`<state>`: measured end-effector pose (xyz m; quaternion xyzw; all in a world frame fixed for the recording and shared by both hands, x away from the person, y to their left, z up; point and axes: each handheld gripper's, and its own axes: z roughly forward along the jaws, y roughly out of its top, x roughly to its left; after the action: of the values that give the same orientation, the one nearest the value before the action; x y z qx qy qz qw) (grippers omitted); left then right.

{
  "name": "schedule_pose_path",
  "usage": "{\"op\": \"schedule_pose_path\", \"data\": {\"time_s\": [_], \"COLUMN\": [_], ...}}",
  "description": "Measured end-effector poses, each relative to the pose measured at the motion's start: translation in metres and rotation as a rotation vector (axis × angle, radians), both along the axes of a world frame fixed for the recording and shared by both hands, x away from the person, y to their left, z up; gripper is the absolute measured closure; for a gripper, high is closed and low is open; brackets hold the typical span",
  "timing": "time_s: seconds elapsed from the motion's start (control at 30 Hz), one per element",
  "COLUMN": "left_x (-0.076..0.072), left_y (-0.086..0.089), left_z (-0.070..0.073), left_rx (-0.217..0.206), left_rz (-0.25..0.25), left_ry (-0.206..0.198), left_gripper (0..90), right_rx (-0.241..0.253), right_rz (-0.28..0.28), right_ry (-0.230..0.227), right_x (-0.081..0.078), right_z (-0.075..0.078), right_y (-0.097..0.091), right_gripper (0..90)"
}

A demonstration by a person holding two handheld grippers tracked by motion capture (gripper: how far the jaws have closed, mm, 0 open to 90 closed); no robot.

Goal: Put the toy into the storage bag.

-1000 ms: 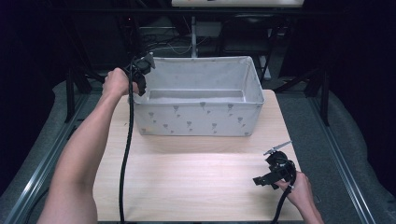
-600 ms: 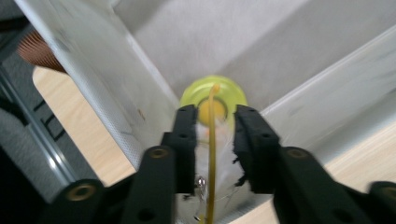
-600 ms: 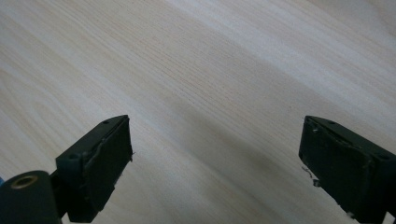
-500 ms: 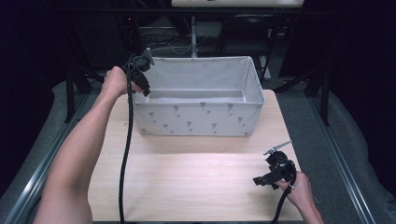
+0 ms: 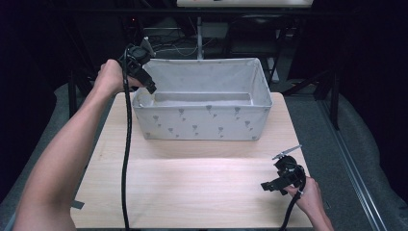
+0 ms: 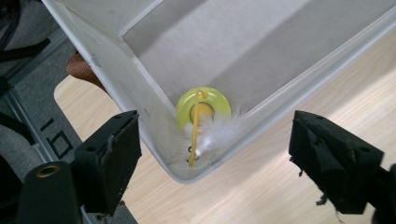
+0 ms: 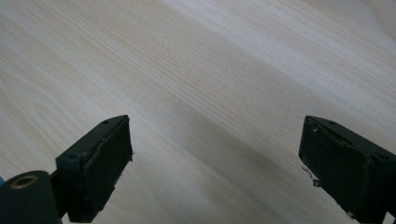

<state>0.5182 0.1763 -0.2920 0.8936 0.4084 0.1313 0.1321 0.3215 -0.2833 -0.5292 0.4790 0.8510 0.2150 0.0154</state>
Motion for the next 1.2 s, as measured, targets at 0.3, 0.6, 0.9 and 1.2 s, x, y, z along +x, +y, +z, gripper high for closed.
{"op": "schedule_pose_path", "data": {"time_s": [0.3,0.6,0.9,1.2], "left_x": [-0.031,-0.073,-0.117,-0.166], "left_y": [0.005,0.007,0.000,0.003], "left_z": [0.019,0.021,0.012,-0.029], "left_rx": [-0.024,-0.019,-0.023,-0.016], "left_rz": [-0.035,-0.091,-0.166,-0.233], "left_ry": [-0.033,-0.081,-0.114,-0.086], "left_gripper": [6.5,0.5,0.3,0.3], "right_rx": [-0.014,-0.019,-0.019,-0.022], "right_rz": [0.004,0.005,0.008,0.002], "right_ry": [-0.006,-0.004,-0.005,0.001], "right_x": [0.000,0.000,0.000,-0.001], "right_z": [0.001,0.001,0.001,0.002], "right_y": [0.000,0.001,0.001,0.002], "right_gripper": [8.8,8.8,8.8,8.8]}}
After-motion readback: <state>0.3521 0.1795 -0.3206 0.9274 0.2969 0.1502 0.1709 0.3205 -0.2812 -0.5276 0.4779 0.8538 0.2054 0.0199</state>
